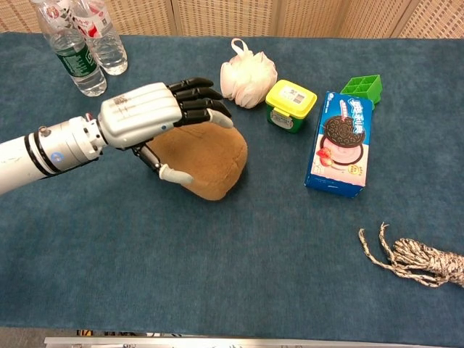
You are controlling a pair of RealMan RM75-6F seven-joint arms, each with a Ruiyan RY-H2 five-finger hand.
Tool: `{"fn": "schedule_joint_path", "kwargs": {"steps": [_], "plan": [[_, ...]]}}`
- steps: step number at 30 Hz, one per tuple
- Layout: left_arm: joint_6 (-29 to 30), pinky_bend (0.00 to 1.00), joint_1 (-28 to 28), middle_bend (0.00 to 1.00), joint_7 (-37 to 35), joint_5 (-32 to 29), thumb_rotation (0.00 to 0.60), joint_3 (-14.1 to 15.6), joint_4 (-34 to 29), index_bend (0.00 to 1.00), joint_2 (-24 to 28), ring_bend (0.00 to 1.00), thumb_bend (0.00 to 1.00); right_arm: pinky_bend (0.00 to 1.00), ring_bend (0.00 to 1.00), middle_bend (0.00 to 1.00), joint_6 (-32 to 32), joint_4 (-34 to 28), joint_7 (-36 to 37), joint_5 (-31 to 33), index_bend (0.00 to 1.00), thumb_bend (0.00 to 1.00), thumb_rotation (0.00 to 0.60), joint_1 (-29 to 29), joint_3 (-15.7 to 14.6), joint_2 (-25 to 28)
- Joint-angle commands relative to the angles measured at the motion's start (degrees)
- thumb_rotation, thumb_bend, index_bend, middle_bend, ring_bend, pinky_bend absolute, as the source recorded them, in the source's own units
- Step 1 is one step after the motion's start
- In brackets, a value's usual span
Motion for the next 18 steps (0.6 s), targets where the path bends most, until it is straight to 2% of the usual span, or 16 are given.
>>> {"fn": "schedule_joint_path", "kwargs": {"steps": [1,8,18], "plan": [[0.50,0.00,2.02,0.18,1.06,-2.50,0.140,-1.01,-1.73,0.18,2.17,0.10,0.08,0.24,0.16,0.24,-0.35,0.37,0.47,-0.08,0.16,0.22,0.600,-0.06,-0.13,0.22],[-0.21,0.00,7.03,0.16,1.27,-9.86,0.140,-2.76,-8.03,0.18,8.71,0.09,0.08,0.24,0.16,0.24,-1.91,2.00,2.33,-0.51,0.16,0.22,0.600,0.03,-0.70,0.14],[2.41,0.00,15.23,0.16,4.69,-15.79,0.139,-3.21,-14.69,0.18,16.67,0.09,0.08,0.23,0.16,0.24,-3.14,3.78,4.23,-1.88,0.16,0.22,0.600,0.18,-1.37,0.13]]}}
